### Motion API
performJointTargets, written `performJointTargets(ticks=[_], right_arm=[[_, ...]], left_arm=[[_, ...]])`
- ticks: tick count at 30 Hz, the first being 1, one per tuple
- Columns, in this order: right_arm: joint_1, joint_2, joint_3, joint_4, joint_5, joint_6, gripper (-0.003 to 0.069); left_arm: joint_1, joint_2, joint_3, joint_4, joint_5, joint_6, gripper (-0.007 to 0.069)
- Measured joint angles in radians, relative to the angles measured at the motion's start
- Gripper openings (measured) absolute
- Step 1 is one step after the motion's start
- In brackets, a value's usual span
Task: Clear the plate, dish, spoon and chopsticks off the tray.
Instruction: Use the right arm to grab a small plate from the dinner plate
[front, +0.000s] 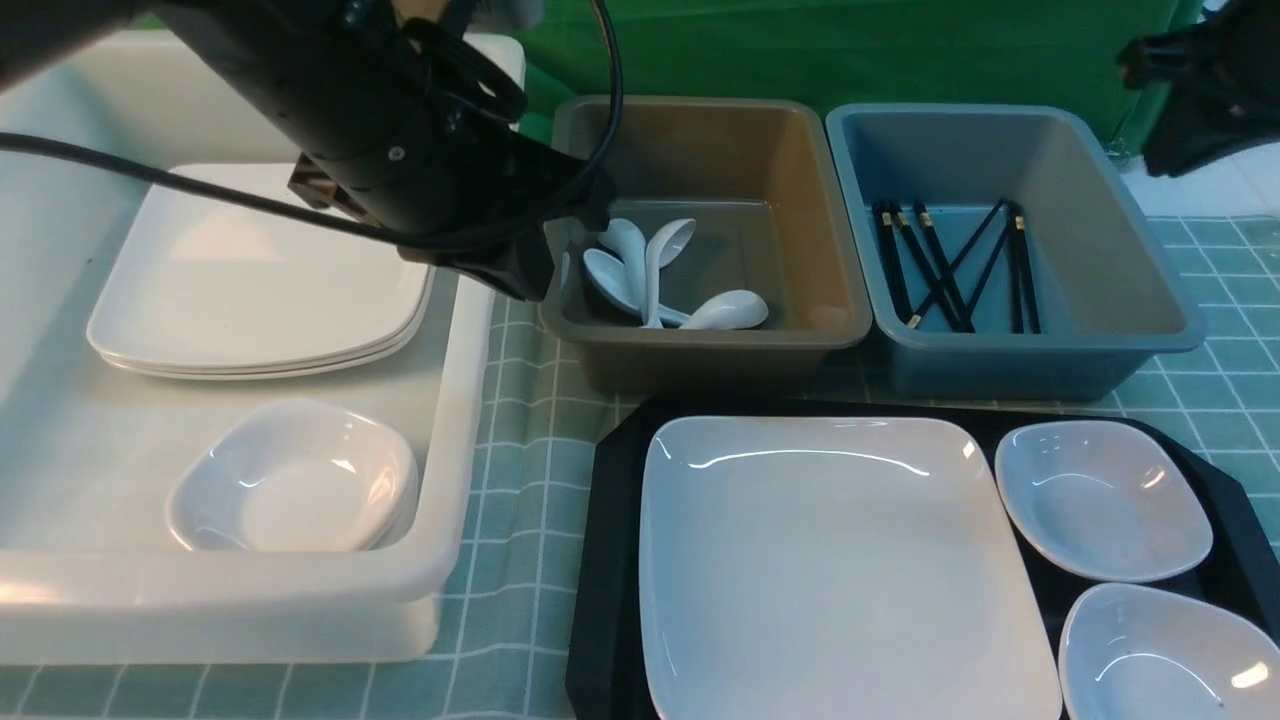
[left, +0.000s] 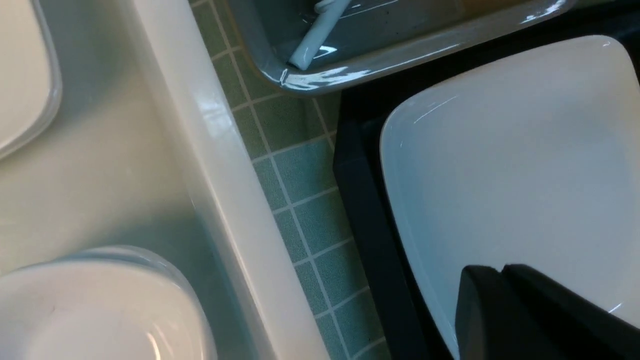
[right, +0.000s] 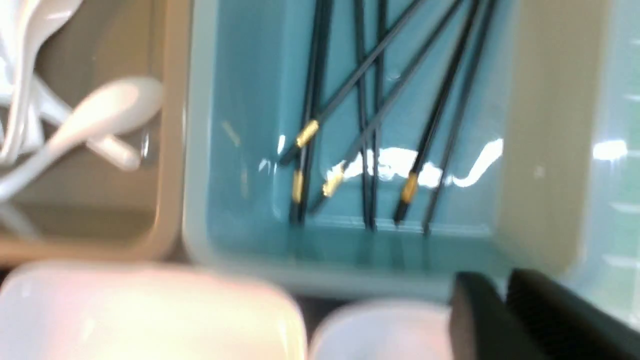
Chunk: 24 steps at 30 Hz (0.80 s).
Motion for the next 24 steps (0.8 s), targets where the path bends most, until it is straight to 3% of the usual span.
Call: performJointTargets(ticks=[3,6,9,10,11,14,17,24], right_arm=[[0.022,-0.234,0.341,-0.009,-0.003,-0.047,0.0042],[0.088,-0.374,0.592,-0.016,-0.051,-0.077,0.0103],[0.22,-0.473,0.899,-0.035,-0.188,-0.11,0.0319],[0.22,-0.473,0.915,-0.038,-0.198,-0.11,0.0319],[0.298,-0.484,1.034,-0.08,-0.278,-0.112,0.0466],[0.398,-0.465,1.193,-0.185,-0.397,-0.032,0.0613],[0.442,-0.438,1.255,-0.243,-0.447,0.04,0.0625],[0.473,-0.397,1.27,-0.292,-0.497,0.094,0.0552]], left_arm=[[0.0,-0.001,0.0,-0.012,0.011,0.031,0.001],[0.0,-0.001,0.0,-0.022,0.011,0.044,0.001],[0.0,-0.001,0.0,-0.026,0.012,0.049,0.001],[0.0,-0.002,0.0,-0.026,0.012,0.05,0.001],[0.0,-0.005,0.004,-0.026,0.012,0.052,0.001],[0.0,-0.026,0.026,-0.026,0.016,0.053,0.001],[0.0,-0.052,0.049,-0.024,0.012,0.056,0.001],[0.0,-0.132,0.141,-0.003,-0.013,0.045,0.001]])
